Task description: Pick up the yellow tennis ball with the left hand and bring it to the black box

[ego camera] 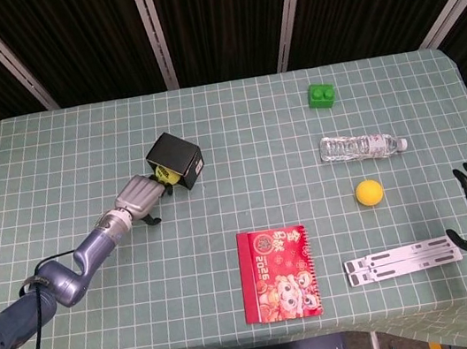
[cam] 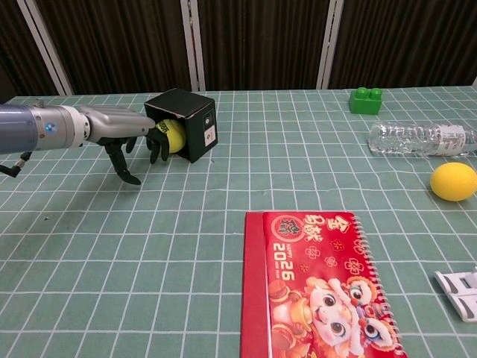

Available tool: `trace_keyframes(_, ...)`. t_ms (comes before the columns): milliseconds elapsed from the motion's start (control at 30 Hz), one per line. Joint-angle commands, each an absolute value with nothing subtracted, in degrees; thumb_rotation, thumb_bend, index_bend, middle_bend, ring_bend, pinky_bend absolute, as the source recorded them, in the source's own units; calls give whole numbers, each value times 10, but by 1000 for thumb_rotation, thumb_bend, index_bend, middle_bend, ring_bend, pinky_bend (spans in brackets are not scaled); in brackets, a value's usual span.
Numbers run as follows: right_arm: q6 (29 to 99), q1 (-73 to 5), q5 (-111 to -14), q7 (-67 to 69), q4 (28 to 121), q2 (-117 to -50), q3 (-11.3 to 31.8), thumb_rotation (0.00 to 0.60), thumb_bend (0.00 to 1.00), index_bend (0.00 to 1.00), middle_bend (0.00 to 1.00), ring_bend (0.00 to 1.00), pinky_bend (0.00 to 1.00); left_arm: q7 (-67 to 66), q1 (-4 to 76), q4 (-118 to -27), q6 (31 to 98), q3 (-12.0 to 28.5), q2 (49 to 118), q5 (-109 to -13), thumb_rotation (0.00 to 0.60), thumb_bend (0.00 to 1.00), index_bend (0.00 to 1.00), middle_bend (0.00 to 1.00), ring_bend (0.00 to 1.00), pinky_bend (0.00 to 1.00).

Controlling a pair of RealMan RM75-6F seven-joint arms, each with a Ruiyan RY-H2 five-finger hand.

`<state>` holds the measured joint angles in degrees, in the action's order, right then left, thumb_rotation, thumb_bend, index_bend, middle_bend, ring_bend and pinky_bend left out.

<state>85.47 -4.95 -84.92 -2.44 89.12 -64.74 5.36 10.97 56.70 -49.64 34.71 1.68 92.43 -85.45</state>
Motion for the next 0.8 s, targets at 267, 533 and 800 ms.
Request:
trace_keyframes(267,848,-50,-847,-29,898,-643,50,600,235,0,0,0,0,86,557,-497,370,16,923,-850,550,168,255,264,98,280)
trace_keyframes(533,846,-50,-849,-29,903,-641,48,600,234,0,0,0,0,69,549,-492,387,14,925,-849,537,167,203,177,9,240)
trace_keyframes(800,851,-48,-856,-26,908,-637,46,600,235,0,0,0,0,53,543,-494,399,13,925,-849,530,164,169,117,0,209)
